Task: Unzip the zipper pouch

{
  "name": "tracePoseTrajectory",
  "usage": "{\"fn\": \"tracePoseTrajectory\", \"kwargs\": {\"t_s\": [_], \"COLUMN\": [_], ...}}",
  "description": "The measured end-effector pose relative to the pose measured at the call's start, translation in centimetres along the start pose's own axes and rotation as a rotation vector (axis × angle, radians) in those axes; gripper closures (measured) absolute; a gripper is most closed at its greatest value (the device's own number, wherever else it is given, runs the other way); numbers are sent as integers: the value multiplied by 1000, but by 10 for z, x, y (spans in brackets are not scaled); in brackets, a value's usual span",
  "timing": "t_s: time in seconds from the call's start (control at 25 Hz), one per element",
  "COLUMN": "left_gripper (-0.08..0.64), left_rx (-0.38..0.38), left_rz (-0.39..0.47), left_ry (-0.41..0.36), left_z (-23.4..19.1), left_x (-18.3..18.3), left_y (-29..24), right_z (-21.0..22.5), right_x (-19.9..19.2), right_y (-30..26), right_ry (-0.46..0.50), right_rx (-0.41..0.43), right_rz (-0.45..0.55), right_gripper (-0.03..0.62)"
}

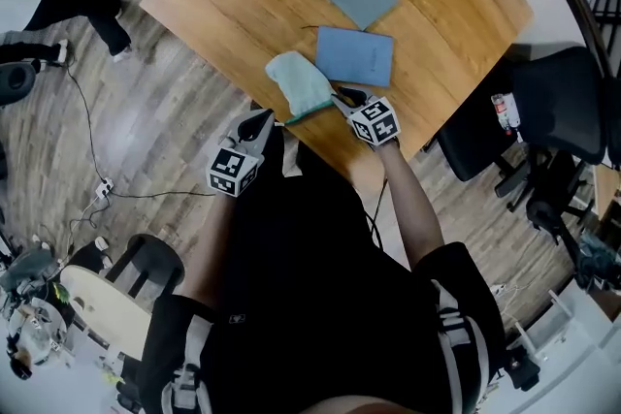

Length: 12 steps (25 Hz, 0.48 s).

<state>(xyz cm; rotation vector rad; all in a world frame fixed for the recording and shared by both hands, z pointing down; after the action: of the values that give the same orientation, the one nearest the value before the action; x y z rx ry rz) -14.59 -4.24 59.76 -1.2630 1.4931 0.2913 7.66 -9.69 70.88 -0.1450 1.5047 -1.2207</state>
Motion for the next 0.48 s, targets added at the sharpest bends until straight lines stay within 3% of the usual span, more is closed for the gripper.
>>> {"fn": "tracePoseTrajectory", "kwargs": {"t_s": [0.24,0.48], "left_gripper": [566,566], "left_rx": [-1,4], "left_rz": [0,7], "left_ry": [38,51], "left_z": [-6,-9], "left_x": [-9,-8], "left_y": [1,4], "right_z": [3,8], "right_x": [-5,-10], "right_y": [-16,-30], "right_ry": [-35,-220], "right_rx": [32,91], "right_rz": [-80,-160], "right_gripper": [463,462]}}
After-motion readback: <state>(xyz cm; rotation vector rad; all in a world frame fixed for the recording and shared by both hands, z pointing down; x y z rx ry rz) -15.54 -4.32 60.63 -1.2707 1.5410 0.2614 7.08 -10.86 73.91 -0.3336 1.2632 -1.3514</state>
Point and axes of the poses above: the fingertips, and each gripper's own axes: y backward along the fingers, z to its right, x out of its top, the point moved 6 cm from there along y, backward along the fingers, and after that the axes turned 14 degrees about -x, right-handed, at the moved point
